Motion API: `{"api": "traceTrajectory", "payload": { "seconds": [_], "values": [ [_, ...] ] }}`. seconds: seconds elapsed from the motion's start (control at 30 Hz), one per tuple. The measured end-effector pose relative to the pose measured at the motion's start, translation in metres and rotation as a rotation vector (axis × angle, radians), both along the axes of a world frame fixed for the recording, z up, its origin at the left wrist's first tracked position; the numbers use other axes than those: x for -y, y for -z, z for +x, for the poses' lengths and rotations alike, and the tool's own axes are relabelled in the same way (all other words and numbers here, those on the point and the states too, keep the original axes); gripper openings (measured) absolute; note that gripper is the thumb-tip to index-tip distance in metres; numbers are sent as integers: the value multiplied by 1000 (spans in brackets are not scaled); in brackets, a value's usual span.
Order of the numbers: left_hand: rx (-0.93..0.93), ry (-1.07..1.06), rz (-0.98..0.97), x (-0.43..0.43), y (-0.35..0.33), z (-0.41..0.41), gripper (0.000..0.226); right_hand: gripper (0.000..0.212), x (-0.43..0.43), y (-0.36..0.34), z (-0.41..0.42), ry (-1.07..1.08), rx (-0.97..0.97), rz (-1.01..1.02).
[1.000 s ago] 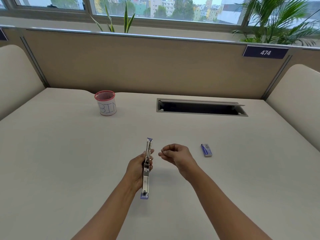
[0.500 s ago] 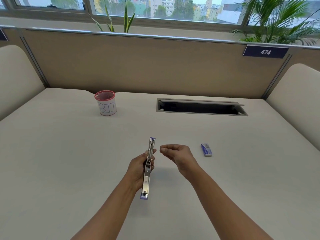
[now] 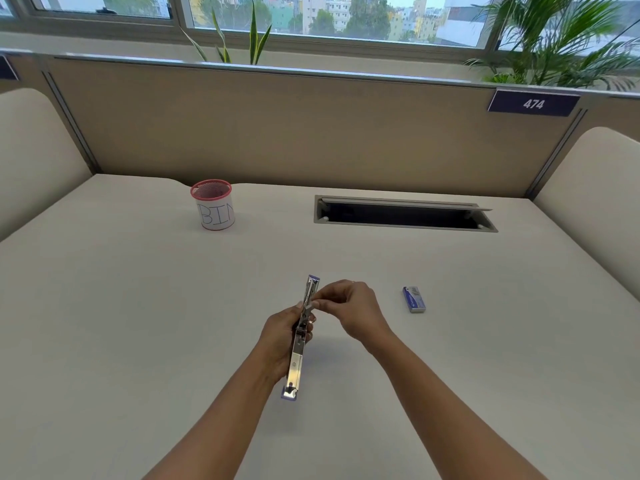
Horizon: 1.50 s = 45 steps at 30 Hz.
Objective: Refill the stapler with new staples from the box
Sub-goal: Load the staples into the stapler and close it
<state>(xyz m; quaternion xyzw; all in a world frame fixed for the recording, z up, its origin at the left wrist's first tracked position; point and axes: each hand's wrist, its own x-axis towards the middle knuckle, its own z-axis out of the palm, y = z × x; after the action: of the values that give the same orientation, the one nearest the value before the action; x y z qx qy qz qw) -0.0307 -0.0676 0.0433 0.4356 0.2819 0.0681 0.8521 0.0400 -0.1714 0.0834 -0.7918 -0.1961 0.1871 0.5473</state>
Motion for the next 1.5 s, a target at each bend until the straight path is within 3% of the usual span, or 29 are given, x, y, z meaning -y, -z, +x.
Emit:
{"api": "traceTrajectory", "payload": {
  "seconds": [0.53,0.8,1.03,1.27,1.5],
  "values": [
    [-46,8,58,6,-6,-2,25,14,-3,0,0,-67,265,-152],
    [-49,13,37,7,-6,-3,27,21,-5,3,-3,-61,307,-147],
    [-55,-2,-16,7,-6,-3,26,9,-8,8,-9,-72,405,-148],
    [-71,-19,-64,7,-4,-3,24,9,-7,17,-11,-76,377,-166],
    [-84,-19,-62,4,-3,-3,24,22,2,22,-12,-119,504,-167]
  ]
}}
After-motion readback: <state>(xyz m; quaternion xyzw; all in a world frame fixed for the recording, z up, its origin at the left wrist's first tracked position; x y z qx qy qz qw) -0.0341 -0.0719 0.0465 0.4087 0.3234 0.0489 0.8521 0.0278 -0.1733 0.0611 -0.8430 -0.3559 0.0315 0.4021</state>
